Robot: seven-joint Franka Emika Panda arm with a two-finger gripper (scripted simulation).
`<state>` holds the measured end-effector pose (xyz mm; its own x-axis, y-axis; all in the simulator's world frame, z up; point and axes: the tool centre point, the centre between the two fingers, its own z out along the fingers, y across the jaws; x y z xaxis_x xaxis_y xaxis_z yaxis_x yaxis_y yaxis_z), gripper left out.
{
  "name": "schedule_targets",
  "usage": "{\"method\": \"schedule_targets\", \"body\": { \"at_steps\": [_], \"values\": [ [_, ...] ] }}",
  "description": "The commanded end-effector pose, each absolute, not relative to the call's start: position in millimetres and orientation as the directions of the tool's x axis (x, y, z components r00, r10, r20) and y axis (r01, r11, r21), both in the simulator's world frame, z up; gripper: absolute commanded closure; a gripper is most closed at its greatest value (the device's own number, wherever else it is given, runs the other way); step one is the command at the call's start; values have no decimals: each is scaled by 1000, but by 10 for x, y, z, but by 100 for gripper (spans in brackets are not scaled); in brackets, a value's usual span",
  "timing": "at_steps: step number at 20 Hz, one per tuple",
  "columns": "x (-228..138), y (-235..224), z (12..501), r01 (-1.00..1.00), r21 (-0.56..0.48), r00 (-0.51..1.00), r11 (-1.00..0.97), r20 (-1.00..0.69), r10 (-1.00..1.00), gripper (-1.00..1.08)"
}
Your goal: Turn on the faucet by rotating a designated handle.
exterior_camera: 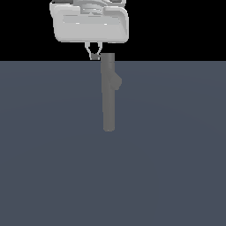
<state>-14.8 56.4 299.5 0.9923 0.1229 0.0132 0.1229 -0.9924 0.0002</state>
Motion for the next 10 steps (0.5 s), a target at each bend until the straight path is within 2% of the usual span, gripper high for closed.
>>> {"method": "schedule_targets", "body": {
  "at_steps": [1,10],
  "values": [
    [-168,509,2995,122,0,992,-993,12,122,108],
    [-349,17,3007,117,0,993,-993,0,117,108]
  ]
}}
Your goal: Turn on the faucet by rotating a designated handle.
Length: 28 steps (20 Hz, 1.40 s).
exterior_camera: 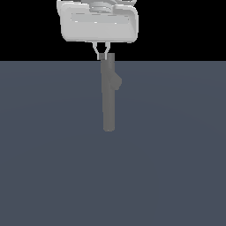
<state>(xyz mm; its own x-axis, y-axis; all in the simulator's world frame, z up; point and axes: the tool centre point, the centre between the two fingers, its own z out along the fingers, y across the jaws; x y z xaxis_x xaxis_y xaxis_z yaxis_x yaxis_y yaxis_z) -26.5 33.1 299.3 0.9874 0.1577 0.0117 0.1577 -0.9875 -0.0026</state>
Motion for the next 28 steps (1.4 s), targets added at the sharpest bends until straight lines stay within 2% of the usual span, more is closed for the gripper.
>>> {"method": "schedule_targets", "body": {
  "at_steps": [1,2,13,14,15,28],
  "values": [
    [-349,17,3007,117,0,993,-993,0,117,108],
    [-283,300,2993,158,-3,987,-987,10,158,108],
    [-54,-349,3007,118,0,993,-993,0,118,108],
    [-54,-349,3007,118,0,993,-993,0,118,108],
    [-178,-10,2991,165,-13,986,-986,-21,165,108],
    [253,-292,2999,132,-4,991,-991,-6,132,108]
  ]
}}
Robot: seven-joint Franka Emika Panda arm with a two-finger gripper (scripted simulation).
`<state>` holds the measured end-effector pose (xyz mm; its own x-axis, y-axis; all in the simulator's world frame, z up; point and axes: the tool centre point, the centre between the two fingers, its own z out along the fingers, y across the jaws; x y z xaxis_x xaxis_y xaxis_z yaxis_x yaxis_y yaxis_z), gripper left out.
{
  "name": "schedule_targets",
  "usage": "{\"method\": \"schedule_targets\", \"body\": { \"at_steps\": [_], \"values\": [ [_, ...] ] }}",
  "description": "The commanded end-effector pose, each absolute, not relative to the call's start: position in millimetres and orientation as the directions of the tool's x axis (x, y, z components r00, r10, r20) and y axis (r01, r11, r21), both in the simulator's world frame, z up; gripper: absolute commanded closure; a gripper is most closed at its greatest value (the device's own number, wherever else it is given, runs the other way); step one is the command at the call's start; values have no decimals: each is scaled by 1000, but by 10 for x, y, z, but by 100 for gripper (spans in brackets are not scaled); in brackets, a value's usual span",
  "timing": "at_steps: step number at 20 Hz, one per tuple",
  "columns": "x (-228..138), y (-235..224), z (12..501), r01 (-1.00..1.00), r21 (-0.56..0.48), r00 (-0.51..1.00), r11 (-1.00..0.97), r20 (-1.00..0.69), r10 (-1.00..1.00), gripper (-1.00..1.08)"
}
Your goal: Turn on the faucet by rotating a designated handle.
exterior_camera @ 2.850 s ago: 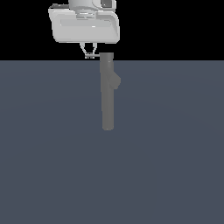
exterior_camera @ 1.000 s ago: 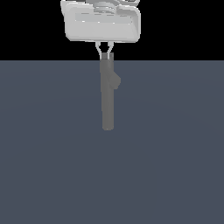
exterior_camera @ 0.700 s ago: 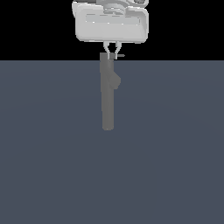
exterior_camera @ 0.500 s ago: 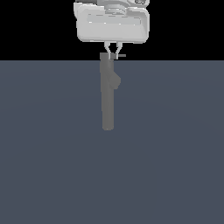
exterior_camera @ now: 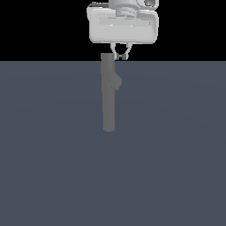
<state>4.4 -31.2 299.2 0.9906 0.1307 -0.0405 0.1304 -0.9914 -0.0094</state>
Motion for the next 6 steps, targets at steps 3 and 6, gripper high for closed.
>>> {"method": "schedule_targets", "body": {
  "at_steps": [3,6],
  "values": [
    [346,-356,3003,124,-2,992,-992,-3,124,108],
    [408,-398,3006,120,-1,993,-993,-1,120,108]
  ]
}}
